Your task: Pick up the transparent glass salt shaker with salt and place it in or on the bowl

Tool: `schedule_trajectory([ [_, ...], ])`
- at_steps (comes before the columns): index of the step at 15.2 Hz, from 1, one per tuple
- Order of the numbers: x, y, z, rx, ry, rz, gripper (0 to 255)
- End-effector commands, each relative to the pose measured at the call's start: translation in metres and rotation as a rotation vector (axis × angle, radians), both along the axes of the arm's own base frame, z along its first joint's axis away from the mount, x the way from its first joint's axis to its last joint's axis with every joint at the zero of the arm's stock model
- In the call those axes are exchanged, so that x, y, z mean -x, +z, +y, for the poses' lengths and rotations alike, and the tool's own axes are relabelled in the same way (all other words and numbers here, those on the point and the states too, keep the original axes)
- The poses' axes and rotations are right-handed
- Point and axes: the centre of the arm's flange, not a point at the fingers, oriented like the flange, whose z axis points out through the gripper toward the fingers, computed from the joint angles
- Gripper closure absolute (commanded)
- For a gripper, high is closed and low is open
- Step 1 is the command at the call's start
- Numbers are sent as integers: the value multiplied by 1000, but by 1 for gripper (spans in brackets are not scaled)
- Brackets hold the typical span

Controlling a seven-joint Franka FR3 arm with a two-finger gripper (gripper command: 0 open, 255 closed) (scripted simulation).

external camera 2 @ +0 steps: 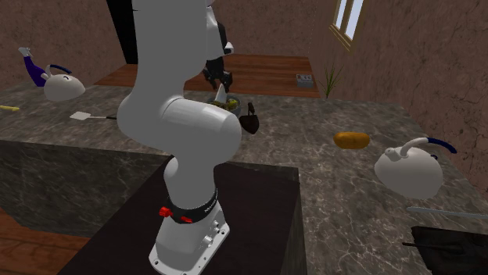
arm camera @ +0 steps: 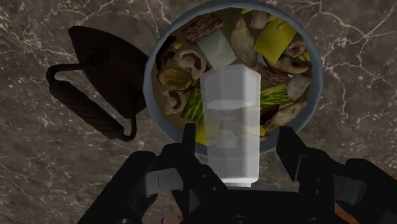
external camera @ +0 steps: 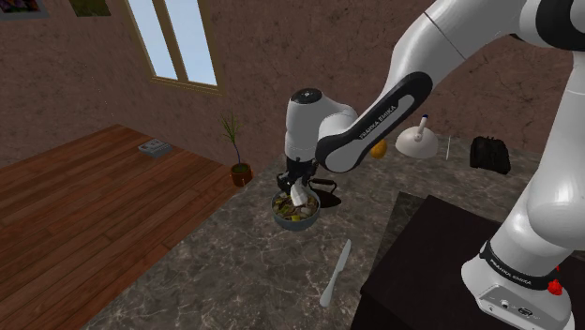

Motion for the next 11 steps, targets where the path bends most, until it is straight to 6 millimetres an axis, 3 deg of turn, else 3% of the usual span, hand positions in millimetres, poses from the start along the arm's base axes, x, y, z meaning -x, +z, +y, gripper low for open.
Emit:
schedule_trajectory([
  [1,2,-3,0,1,1,7,0],
  [5,0,-3,1,1,1,7,0],
  [9,11,46,4,1,1,7,0],
  [11,11,46,4,1,1,7,0],
])
